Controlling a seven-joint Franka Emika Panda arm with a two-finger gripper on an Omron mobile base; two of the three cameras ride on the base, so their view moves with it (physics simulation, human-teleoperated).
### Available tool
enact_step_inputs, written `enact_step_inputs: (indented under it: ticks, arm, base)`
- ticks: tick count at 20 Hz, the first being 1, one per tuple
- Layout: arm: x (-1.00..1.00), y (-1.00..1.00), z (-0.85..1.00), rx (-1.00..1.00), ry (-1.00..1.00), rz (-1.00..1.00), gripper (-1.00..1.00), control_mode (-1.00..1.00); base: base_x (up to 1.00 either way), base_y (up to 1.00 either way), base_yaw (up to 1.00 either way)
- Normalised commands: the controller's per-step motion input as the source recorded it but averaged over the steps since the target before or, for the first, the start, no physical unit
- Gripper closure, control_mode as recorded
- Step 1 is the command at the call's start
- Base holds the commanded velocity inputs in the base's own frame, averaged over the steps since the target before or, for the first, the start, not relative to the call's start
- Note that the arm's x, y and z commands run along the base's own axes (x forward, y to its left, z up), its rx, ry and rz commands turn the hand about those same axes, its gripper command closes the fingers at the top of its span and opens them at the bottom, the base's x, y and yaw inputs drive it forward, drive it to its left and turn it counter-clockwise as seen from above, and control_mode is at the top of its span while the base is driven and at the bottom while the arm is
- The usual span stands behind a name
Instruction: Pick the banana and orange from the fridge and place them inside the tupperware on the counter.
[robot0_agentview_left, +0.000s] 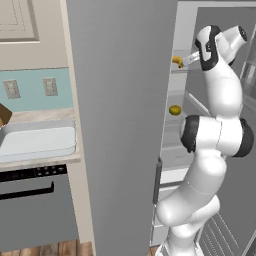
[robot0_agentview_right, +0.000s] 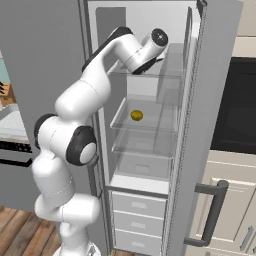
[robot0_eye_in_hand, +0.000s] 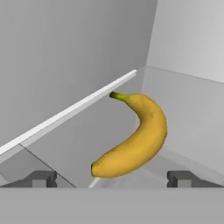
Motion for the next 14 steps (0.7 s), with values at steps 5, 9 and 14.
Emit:
enact_step_inputs:
  ticks: [5, 9, 14]
  arm:
    - [0.21, 0.00, 0.00, 0.00, 0.00, 0.02, -1.00, -1.00]
    - [0.19, 0.00, -0.08, 0.00, 0.00, 0.02, -1.00, -1.00]
    - [0.18, 0.00, -0.05, 0.00, 0.00, 0.02, -1.00, -1.00]
  base:
    - [0.00, 0.00, 0.00]
    - [0.00, 0.00, 0.00]
    - [0.00, 0.00, 0.00]
